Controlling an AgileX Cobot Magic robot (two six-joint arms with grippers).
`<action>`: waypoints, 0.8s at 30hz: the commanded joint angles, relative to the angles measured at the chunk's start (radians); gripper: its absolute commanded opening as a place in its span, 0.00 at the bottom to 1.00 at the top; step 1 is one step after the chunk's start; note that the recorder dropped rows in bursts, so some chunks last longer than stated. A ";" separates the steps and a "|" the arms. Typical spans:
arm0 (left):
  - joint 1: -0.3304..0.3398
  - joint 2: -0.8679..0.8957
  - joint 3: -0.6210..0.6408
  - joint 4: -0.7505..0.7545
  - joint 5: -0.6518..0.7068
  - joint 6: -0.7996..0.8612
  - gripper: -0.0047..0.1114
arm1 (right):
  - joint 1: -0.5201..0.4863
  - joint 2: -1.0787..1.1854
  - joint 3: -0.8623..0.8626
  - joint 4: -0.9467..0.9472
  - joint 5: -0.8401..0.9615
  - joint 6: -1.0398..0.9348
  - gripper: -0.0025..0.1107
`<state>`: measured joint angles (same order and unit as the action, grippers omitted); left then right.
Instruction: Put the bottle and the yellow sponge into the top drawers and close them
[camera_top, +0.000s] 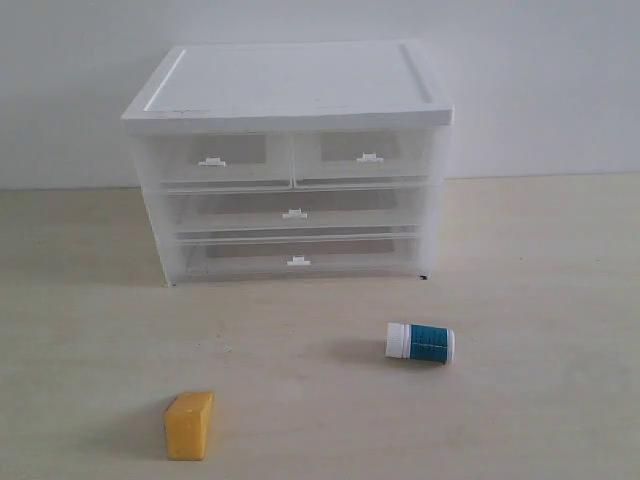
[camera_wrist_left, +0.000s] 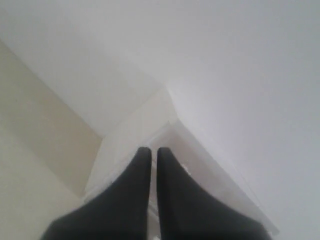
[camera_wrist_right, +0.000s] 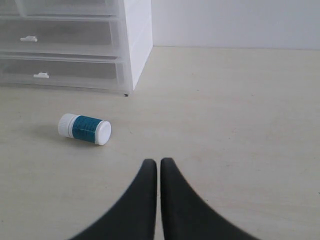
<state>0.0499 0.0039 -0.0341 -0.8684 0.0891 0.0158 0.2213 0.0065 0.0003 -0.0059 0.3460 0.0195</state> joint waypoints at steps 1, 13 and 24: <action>-0.002 0.033 -0.088 -0.006 -0.002 0.060 0.07 | -0.003 -0.006 0.000 -0.004 -0.005 0.000 0.02; -0.002 0.617 -0.448 -0.364 0.376 0.642 0.07 | -0.003 -0.006 0.000 -0.004 -0.005 0.000 0.02; -0.002 1.301 -0.652 -0.846 0.671 1.262 0.07 | -0.003 -0.006 0.000 -0.004 -0.005 0.000 0.02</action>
<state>0.0499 1.2194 -0.6561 -1.6571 0.7435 1.2480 0.2213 0.0065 0.0003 -0.0059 0.3460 0.0195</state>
